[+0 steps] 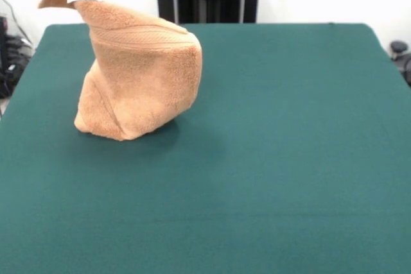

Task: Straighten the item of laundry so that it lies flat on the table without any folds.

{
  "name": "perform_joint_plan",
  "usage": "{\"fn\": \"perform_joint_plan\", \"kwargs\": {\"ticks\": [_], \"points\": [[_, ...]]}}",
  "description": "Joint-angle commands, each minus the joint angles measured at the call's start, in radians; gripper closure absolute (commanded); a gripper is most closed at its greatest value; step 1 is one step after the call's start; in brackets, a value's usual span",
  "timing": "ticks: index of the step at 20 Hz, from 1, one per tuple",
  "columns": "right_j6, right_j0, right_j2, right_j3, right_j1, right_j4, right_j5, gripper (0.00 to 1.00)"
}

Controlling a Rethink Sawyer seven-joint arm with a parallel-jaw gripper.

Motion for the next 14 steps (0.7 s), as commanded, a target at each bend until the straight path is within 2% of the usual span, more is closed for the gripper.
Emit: {"fn": "perform_joint_plan", "kwargs": {"ticks": [1,14], "points": [[-0.057,0.009,0.136,0.124,0.039,-0.033,-0.061,1.00],[-0.039,0.007,0.144,0.127,0.038,-0.036,-0.058,1.00]]}}
